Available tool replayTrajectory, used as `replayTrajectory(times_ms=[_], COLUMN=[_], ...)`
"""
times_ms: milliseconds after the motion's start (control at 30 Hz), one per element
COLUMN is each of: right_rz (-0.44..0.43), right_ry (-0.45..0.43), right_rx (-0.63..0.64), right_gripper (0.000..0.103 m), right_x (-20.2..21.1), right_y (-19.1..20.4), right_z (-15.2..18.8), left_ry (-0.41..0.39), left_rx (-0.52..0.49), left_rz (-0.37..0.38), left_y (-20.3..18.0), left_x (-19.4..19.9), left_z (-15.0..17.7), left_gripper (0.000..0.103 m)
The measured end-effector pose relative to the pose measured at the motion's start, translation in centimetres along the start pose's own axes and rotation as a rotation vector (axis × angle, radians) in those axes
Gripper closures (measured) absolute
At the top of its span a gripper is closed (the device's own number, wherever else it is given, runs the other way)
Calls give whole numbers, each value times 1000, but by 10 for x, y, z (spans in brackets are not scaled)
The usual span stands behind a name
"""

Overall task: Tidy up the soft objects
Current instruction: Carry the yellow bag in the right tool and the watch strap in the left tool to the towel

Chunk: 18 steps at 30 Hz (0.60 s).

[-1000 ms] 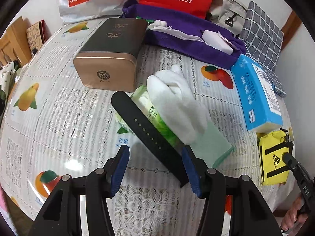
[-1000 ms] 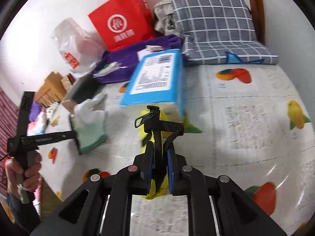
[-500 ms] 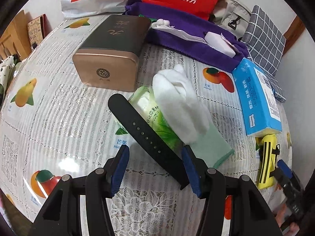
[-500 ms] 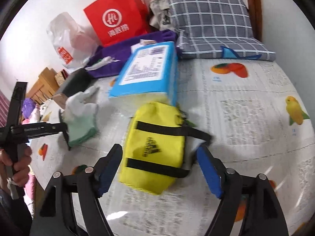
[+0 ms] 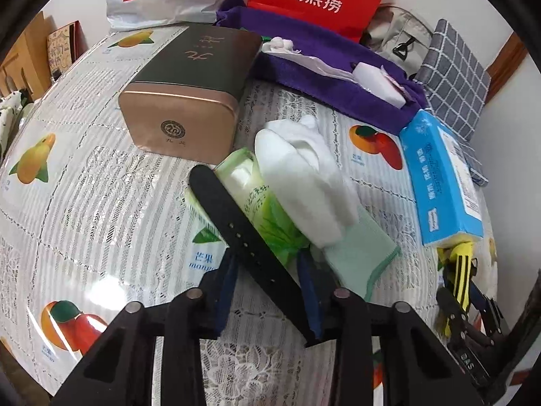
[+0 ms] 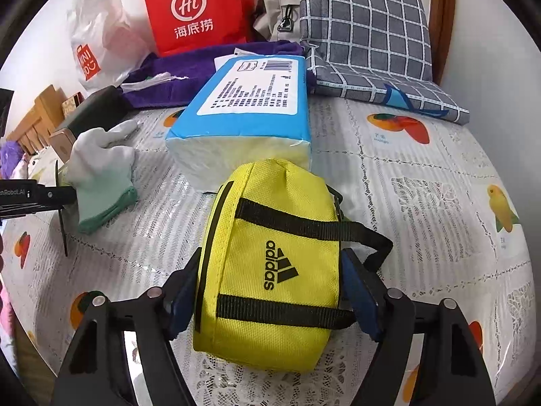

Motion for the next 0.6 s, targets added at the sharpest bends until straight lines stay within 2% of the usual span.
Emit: replayTrajectory(times_ms=[233,367,400,467,600], right_rz=[-30,-70,-73,-69,-61], right_ry=[5,13,14,18,29], right_rx=[-13,-34,-36,-30,-23], right_gripper=[35,35,36,37,39], right_x=[7,12,14,15,15], right_y=[-1,5,6,9,13], right_z=[4,7,8,10,15], left_ry=[-8,-12,-15,-13,1], left_rx=[4,10,10,14,43], left_rz=[30,24,19,20,56], left_y=[13,25,28,35,43], left_x=[19,26,26,25,15], left_z=[6,8,9,12,16], left_gripper=[73,78,85,90,93])
Point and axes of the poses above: each gripper's, at about its wrist camera, not at the fingertips, and x roughly against the way its jaws point, y to its left, z to its underside, the point moved 10 cm from there along -x, roughly the way its jaws point, and after that the axes turned 4 degrees about x, right-handed, at the moved point
